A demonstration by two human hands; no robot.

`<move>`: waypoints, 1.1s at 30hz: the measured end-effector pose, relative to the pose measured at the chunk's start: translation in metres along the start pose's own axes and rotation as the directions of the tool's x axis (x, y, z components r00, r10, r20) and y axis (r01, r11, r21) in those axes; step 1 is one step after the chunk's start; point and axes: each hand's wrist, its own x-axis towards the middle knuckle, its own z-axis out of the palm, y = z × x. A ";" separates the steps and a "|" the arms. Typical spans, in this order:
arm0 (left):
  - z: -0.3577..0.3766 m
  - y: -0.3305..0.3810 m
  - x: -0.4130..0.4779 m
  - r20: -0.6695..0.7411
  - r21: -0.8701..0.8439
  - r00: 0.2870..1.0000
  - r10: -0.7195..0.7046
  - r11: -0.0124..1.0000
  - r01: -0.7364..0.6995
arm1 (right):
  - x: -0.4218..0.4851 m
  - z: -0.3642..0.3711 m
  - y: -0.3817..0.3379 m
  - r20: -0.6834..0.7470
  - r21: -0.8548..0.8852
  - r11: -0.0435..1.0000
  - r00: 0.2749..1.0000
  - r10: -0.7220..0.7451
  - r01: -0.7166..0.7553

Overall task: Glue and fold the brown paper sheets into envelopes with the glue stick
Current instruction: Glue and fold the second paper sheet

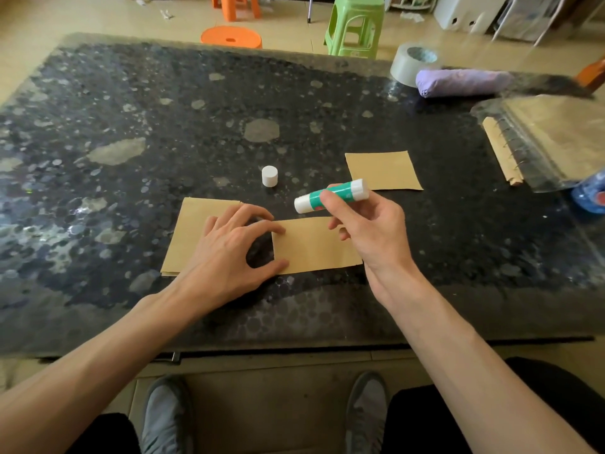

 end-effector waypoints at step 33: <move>-0.003 -0.007 -0.006 -0.083 -0.007 0.996 -0.029 1.000 0.029 | -0.005 0.019 0.005 0.601 -0.538 0.633 0.780 -0.175 0.557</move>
